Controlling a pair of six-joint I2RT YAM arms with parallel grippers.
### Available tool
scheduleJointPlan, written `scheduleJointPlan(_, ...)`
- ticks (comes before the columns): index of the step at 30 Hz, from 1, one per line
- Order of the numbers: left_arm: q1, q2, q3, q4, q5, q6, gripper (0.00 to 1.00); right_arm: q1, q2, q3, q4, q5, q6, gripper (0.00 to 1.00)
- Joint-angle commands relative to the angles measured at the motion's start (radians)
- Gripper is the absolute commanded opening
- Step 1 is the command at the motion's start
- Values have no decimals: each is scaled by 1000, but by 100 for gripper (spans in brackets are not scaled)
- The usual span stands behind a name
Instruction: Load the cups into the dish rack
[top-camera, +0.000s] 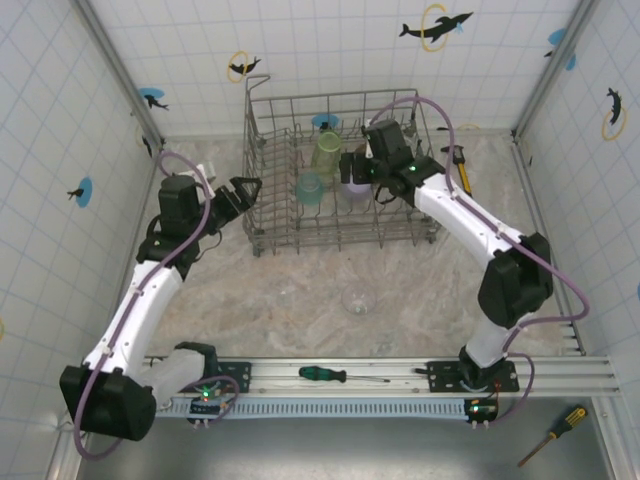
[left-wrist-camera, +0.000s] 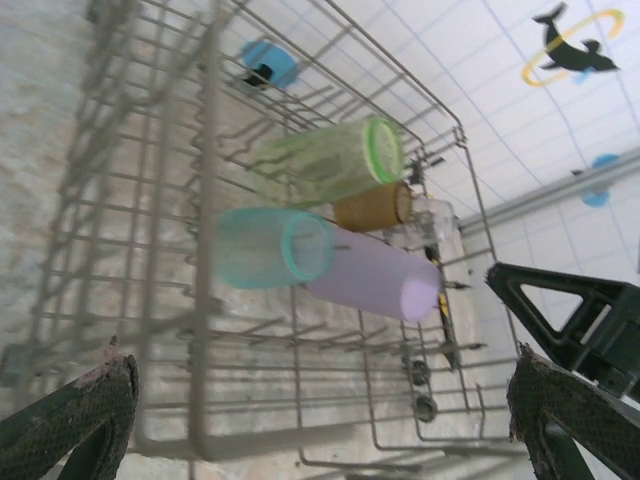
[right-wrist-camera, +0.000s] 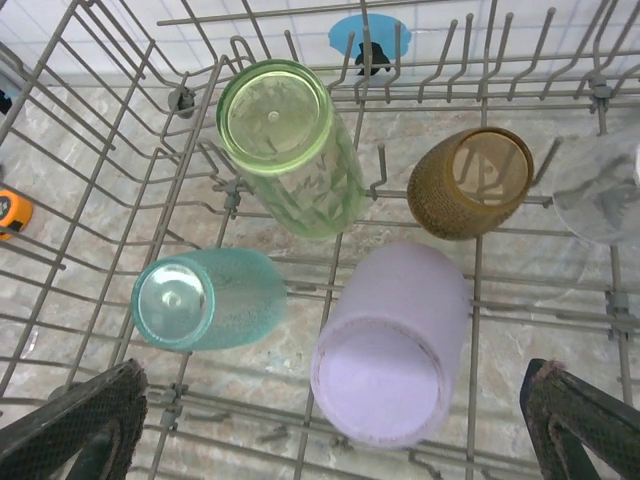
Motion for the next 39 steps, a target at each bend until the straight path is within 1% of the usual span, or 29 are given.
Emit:
scheduleJointPlan(1,-68,-27,0,9,-55,-23,97,6,-97,-70,62,3,25,100)
scheduleJointPlan(4,-144,-39,-21,11,-106,-34,98,6,-168,-133,72,20,23,100)
scheduleJointPlan(8,-210,-56,-39,-9,-151,-58,98,2,-248,-204,70,45,12,100)
scheduleJointPlan(9,-260,-62,-48,-11,-177,-63,98,-1,-268,-220,63,51,9,100)
scheduleJointPlan(13,-354,-54,-42,-40,-266,-64,97,-17,-343,-295,69,51,4,100)
scheduleJointPlan(16,-376,-49,2,-85,-321,-56,98,-35,-392,-335,77,30,3,100)
scheduleJointPlan(20,-389,-47,73,-128,-342,-35,98,-60,-444,-372,67,25,-8,100)
scheduleJointPlan(21,-408,-37,115,-185,-395,-43,98,-72,-456,-382,67,16,-11,100)
scheduleJointPlan(22,-435,-24,142,-235,-454,-47,98,-85,-466,-390,63,3,-11,100)
scheduleJointPlan(24,-487,-8,147,-274,-509,-48,98,-109,-482,-401,51,-14,-11,100)
scheduleJointPlan(28,-613,20,106,-284,-567,-94,98,-139,-521,-445,42,-19,-20,100)
scheduleJointPlan(32,-760,72,115,-294,-688,-112,98,-167,-540,-468,18,-37,-25,100)
scheduleJointPlan(36,-855,173,180,-321,-700,-104,98,-182,-570,-492,3,-39,-30,100)
scheduleJointPlan(39,-921,244,209,-364,-731,-116,98,-191,-599,-503,-11,-41,-31,100)
